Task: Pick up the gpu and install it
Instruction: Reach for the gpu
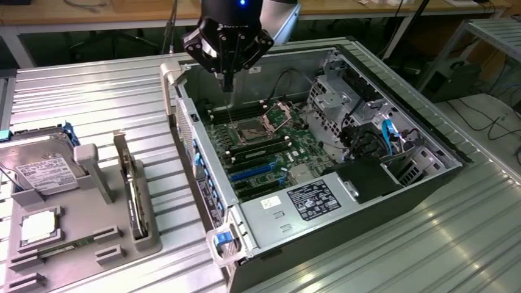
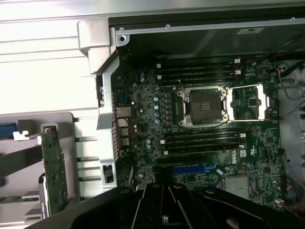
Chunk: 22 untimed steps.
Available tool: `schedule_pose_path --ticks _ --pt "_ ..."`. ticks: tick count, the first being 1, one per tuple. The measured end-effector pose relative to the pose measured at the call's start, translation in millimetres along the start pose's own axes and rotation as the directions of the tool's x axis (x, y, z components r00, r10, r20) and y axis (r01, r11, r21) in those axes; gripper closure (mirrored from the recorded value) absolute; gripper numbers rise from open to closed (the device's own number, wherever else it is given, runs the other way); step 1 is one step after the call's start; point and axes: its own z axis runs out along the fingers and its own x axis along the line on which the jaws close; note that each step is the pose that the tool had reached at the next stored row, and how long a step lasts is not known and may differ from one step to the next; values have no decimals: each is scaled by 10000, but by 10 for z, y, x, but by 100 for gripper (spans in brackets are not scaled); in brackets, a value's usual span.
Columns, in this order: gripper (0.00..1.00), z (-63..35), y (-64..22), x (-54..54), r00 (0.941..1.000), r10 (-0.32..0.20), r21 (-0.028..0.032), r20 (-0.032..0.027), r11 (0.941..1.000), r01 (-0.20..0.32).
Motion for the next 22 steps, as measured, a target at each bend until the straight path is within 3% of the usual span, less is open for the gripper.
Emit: schedule_pose_path --ticks 6,8,11,13,22 --pt "89 -1 -2 30 10000 -1 1 -1 10000 1" --pt "89 -6 -58 128 9998 -175 -5 -7 9998 175" --pt "89 -18 -192 399 9954 -958 -26 -41 9954 958" --pt "89 -24 -229 573 9922 -1244 -34 -53 9922 1244" --pt "89 -27 -254 661 9904 -1384 -38 -59 9904 1384"
